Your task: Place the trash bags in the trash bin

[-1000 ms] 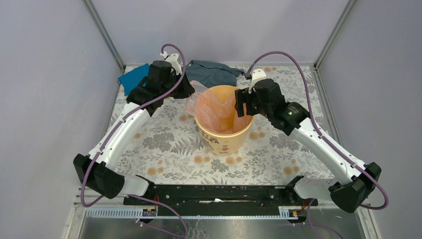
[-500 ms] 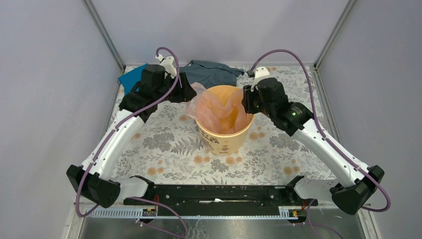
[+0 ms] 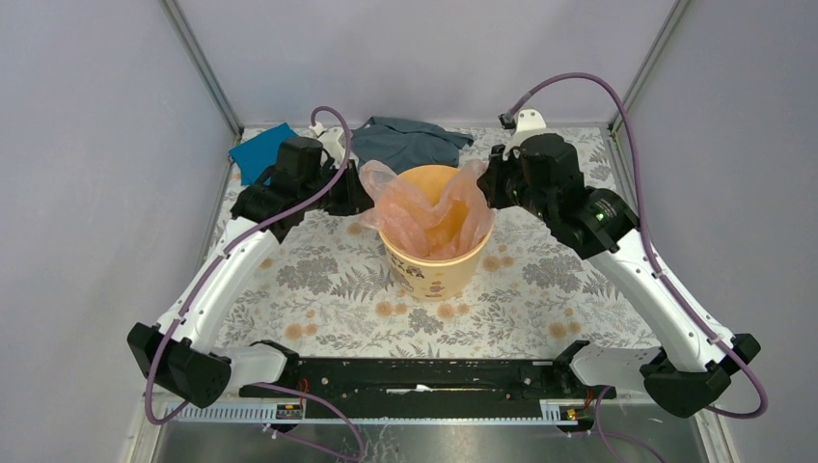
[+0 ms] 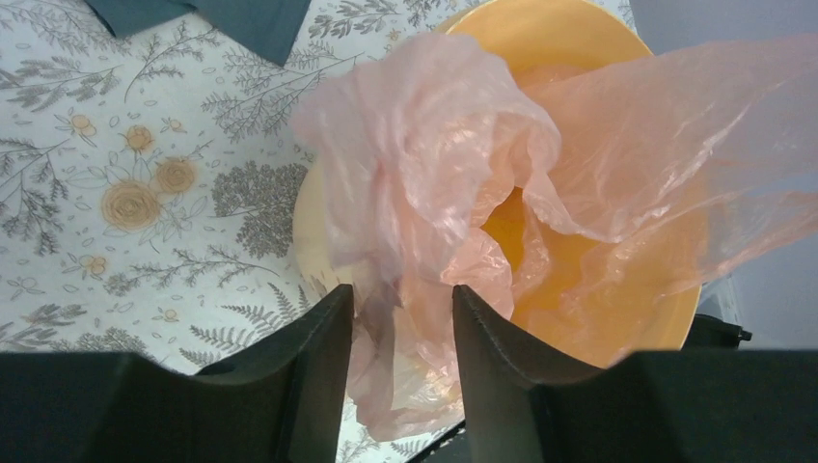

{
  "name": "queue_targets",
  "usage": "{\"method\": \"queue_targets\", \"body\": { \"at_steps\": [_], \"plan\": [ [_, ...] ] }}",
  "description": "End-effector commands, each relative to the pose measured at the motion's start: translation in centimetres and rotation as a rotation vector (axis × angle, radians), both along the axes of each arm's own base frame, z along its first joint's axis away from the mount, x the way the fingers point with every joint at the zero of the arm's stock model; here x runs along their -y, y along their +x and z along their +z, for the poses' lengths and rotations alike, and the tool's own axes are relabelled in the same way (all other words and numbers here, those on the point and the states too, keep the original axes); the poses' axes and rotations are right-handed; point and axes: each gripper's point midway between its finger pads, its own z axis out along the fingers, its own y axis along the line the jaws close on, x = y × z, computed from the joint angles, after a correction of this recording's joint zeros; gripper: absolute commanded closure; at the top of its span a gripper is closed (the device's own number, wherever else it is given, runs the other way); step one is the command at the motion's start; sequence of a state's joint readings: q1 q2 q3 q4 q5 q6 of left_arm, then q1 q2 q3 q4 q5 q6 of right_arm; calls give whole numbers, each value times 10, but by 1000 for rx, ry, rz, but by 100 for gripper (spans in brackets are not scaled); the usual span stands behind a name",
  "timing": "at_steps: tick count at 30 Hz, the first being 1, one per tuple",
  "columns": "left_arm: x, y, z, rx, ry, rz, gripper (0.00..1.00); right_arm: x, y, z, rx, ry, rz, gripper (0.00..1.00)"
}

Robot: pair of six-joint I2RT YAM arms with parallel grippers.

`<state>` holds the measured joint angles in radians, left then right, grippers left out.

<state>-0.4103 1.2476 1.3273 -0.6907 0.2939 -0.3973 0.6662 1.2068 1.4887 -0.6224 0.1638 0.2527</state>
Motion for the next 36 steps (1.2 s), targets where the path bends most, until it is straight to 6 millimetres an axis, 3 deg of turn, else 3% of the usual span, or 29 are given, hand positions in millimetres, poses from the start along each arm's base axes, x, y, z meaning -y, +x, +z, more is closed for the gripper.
{"method": "queue_targets", "body": {
  "at_steps": [1,5,10,14,19,24,29,31,33,35,36],
  "plan": [
    [-15,-1,36,113,15,44,90,6,-5,30,20,58,-37,95],
    [-28,1,52,156,60,87,100,27,-7,39,21,14,-117,100],
    [-40,-4,56,165,116,103,100,61,-16,47,24,-98,-202,100],
    [-47,-12,64,178,129,107,100,74,-29,46,3,-133,-209,100],
    [-47,-27,59,142,121,79,100,76,-46,16,-76,-155,-174,100],
    [-71,-31,49,144,209,154,100,96,-57,-4,-112,-219,-220,100],
    [-74,-33,42,121,225,170,100,117,-57,-24,-141,-321,-300,100],
    [-71,-30,34,108,213,175,97,114,-52,-35,-144,-319,-321,98],
    [-59,-29,31,92,153,149,85,90,-47,-47,-161,-236,-257,86],
    [-47,-28,34,89,85,131,75,68,-46,-49,-184,-149,-199,81],
    [-44,-29,37,93,58,130,73,64,-46,-48,-190,-121,-197,73]
  ]
}}
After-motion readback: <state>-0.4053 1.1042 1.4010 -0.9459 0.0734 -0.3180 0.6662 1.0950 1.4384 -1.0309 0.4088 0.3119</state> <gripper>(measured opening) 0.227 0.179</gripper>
